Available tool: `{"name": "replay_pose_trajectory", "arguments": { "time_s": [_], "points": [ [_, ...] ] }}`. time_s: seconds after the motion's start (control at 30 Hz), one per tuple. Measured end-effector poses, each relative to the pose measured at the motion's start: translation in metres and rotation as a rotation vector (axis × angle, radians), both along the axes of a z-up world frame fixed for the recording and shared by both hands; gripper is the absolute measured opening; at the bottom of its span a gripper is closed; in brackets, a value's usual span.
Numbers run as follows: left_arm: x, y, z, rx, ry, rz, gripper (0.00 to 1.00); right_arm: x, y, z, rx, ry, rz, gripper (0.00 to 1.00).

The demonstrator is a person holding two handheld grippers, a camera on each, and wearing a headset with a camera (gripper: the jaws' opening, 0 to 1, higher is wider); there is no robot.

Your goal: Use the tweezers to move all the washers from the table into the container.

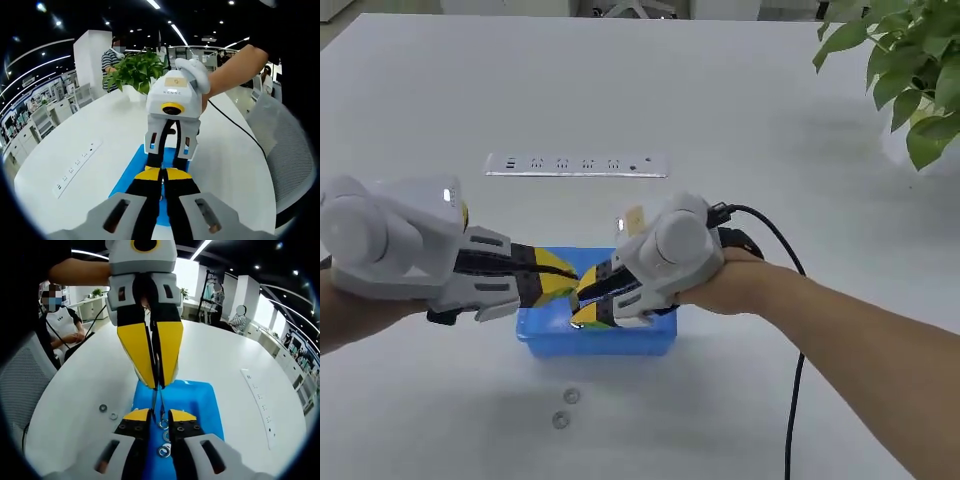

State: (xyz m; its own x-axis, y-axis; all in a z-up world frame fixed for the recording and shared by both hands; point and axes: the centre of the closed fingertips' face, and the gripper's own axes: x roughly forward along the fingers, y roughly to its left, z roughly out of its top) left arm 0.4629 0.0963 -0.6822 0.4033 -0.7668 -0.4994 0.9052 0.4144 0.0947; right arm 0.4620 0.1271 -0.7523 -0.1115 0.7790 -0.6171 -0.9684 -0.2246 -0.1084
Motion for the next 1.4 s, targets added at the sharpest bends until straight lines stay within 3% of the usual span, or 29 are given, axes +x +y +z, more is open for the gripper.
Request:
{"name": "replay_pose_trajectory", "arguments": {
  "time_s": [0.67,1.0,1.4],
  "points": [
    [-0.017,-0.002,0.030,-0.002,-0.004,0.025,0.05,-0.007,-0.028,0.026,-0.024,-0.005,-0.125,0.37],
    [-0.033,0.000,0.040,0.009,-0.010,0.028,0.05,-0.012,-0.048,0.034,-0.042,-0.026,-0.188,0.47],
    [-0.055,0.002,0.046,0.013,-0.005,0.033,0.05,-0.021,-0.076,0.037,-0.043,0.001,-0.302,0.57]
  ]
}}
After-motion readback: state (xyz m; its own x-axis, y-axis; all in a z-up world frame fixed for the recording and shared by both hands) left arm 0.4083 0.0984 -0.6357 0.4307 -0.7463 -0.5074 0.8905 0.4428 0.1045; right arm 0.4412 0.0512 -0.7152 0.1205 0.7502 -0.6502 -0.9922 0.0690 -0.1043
